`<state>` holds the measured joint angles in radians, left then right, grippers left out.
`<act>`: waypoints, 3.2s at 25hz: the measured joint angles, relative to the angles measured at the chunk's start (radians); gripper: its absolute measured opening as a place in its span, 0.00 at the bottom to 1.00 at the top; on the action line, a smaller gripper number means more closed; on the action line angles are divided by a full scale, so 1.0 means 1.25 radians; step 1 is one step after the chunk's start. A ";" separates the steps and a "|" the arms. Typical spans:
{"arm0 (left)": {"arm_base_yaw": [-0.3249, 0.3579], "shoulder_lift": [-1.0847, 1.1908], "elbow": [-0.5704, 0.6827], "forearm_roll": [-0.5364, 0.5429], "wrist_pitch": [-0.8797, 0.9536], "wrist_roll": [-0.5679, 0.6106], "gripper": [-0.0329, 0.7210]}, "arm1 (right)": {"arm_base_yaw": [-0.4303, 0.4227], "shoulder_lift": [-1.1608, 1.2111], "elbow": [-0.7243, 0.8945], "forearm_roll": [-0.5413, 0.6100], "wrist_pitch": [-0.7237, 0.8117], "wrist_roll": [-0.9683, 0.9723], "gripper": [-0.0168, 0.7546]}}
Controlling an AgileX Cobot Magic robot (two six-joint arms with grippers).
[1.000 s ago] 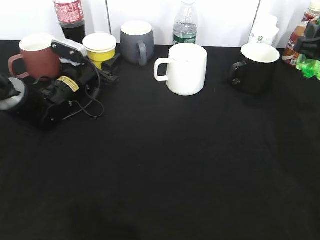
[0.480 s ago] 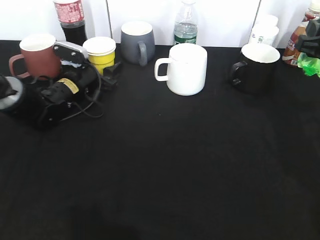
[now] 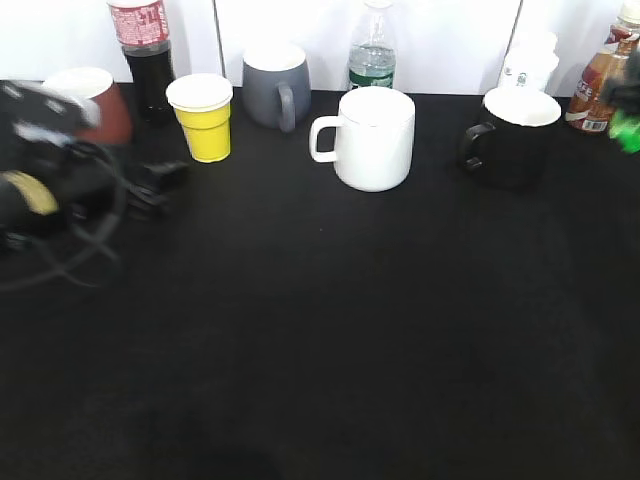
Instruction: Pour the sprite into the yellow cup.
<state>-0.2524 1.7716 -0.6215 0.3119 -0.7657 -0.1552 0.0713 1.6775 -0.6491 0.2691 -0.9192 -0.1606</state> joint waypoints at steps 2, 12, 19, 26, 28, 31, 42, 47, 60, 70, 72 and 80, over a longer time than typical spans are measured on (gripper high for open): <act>0.000 -0.089 0.014 0.007 0.065 0.000 0.83 | -0.037 0.069 -0.026 -0.082 -0.012 0.075 0.58; -0.037 -0.187 0.014 0.020 0.139 -0.031 0.83 | -0.139 0.344 -0.199 -0.407 -0.121 0.224 0.58; -0.038 -0.187 0.014 0.020 0.139 -0.032 0.83 | -0.139 0.367 -0.201 -0.428 -0.177 0.225 0.82; -0.038 -0.187 0.014 0.020 0.139 -0.033 0.83 | -0.139 0.303 -0.065 -0.404 -0.208 0.212 0.82; -0.038 -0.190 0.014 0.020 0.139 -0.046 0.83 | -0.139 0.289 -0.019 -0.376 -0.220 0.208 0.82; -0.038 -0.231 0.015 0.020 0.176 -0.048 0.83 | -0.139 0.255 0.090 -0.332 -0.231 0.206 0.82; -0.039 -0.558 0.015 -0.135 0.838 -0.069 0.82 | -0.066 -0.372 0.032 -0.470 0.759 0.323 0.79; -0.039 -0.691 -0.012 -0.295 1.307 0.034 0.81 | 0.054 -0.453 -0.094 -0.433 1.363 0.315 0.79; -0.040 -1.278 0.024 -0.310 1.588 0.136 0.77 | 0.064 -1.115 0.025 -0.288 1.618 0.177 0.79; -0.040 -1.292 0.081 -0.306 1.465 0.143 0.77 | 0.064 -1.203 0.118 -0.246 1.569 0.128 0.78; -0.040 -1.292 0.081 -0.306 1.465 0.143 0.77 | 0.064 -1.203 0.118 -0.246 1.569 0.128 0.78; 0.074 -1.337 0.081 -0.308 1.464 0.144 0.77 | 0.018 -1.214 0.118 -0.245 1.569 0.128 0.78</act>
<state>-0.1594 0.1001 -0.5198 -0.0727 1.0648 0.0242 0.0936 0.1599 -0.5017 -0.0375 1.0416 0.0000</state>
